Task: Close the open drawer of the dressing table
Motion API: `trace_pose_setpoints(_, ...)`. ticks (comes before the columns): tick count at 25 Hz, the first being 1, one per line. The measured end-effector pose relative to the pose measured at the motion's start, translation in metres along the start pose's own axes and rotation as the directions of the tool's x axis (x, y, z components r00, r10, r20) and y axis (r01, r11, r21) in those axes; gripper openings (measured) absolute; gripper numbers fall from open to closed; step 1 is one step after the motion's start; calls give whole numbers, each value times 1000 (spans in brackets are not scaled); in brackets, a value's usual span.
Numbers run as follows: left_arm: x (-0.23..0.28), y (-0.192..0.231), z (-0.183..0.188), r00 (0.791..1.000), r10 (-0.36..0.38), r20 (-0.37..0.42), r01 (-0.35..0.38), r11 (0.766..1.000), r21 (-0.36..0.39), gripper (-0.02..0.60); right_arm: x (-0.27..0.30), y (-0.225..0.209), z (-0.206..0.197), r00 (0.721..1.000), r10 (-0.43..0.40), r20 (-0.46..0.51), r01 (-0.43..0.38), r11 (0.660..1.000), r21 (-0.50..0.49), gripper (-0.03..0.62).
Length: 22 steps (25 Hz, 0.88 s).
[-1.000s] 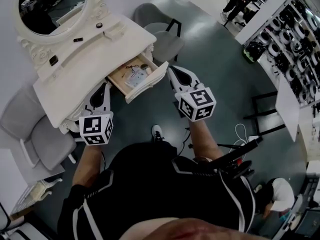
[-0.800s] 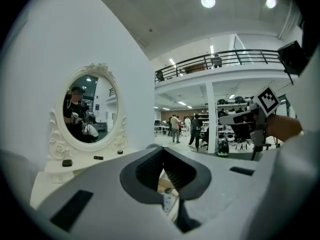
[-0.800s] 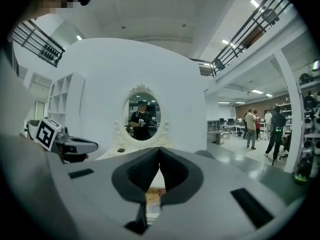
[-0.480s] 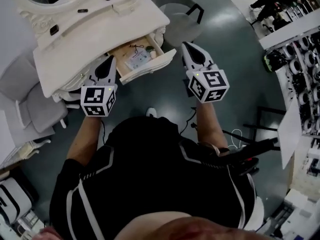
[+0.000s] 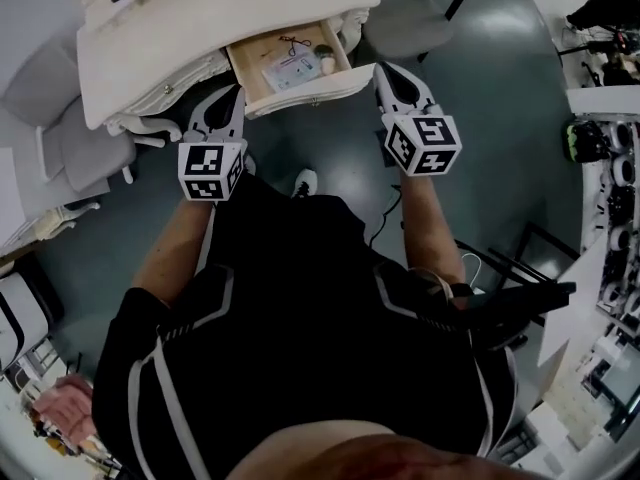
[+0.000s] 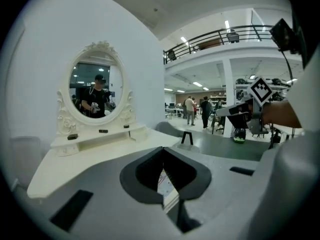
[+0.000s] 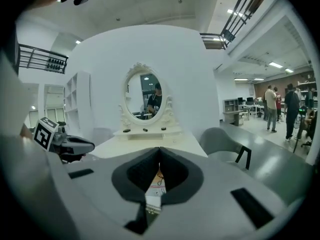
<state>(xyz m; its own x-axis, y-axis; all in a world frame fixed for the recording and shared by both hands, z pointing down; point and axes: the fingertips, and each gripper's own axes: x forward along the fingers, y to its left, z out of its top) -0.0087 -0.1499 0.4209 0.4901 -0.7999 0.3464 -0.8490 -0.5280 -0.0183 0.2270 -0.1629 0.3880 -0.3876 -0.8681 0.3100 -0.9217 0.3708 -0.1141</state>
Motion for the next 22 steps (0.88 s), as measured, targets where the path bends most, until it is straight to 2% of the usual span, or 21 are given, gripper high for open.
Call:
trace_pose_setpoints(2,6,0,-29,999,25,-41,-26,1000,-14,5,10,-8,-23,999,-6,-49,5,1000,-9,6)
trace_pose_setpoints(6,18,2,-79,995,7,-102,-17,995,-101,5,30,-19,-60,992,-25,-124,25,1000,5,6)
trace_pose_setpoints(11,34,0,-129,986,3,-164,-22,993,-115,5,53,-10,-106,978,30,-206,-34,999,-15,5)
trace_pose_setpoints(15,47,-9,-172,972,-24,-235,-11,989,-148,5,66,-11,-152,955,39,-294,-47,999,-21,5)
trace_pose_setpoints(22,62,-13,-219,945,-43,-323,-6,989,-150,5,83,-16,-225,900,30,-434,-53,998,-41,6)
